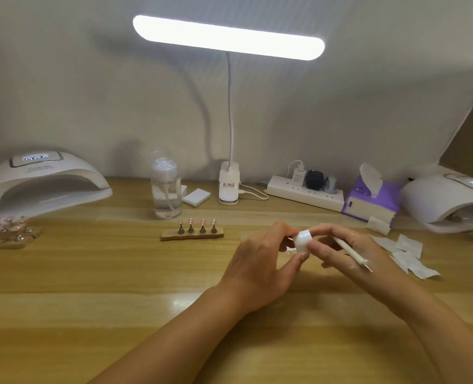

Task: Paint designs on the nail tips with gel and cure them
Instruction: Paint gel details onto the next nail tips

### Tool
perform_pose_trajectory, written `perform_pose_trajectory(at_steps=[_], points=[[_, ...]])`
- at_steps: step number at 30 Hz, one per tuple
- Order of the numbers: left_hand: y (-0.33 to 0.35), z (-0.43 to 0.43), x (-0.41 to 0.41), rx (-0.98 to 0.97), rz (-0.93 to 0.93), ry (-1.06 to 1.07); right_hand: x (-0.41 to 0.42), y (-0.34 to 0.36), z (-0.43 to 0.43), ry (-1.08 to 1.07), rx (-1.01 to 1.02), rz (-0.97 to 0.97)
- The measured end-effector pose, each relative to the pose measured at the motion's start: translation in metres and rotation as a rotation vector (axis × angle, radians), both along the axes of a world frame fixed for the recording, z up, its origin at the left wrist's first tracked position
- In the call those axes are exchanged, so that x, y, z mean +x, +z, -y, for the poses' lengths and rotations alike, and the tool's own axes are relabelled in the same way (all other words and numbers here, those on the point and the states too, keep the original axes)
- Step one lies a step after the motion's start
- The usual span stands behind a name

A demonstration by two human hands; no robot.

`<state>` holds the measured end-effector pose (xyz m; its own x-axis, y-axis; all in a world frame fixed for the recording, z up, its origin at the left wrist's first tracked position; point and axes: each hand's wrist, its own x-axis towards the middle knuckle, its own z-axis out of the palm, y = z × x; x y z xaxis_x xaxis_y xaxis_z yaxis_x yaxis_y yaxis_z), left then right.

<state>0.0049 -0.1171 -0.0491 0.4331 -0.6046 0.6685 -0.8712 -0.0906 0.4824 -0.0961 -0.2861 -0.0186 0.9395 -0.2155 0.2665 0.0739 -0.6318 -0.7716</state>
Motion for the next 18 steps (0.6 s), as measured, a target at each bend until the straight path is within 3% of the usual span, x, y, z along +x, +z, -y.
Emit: perform_pose_trajectory(at_steps=[9,15,18], points=[[-0.001,0.002,-0.002,0.073,0.197,0.086,0.01,-0.015,-0.014,-0.148,-0.213,0.016],[-0.001,-0.011,0.016,0.002,-0.168,0.308,0.0,-0.006,0.001,-0.371,-0.216,0.193],[-0.005,-0.021,0.028,0.096,-0.18,0.428,-0.002,-0.009,0.002,-0.325,-0.368,0.106]])
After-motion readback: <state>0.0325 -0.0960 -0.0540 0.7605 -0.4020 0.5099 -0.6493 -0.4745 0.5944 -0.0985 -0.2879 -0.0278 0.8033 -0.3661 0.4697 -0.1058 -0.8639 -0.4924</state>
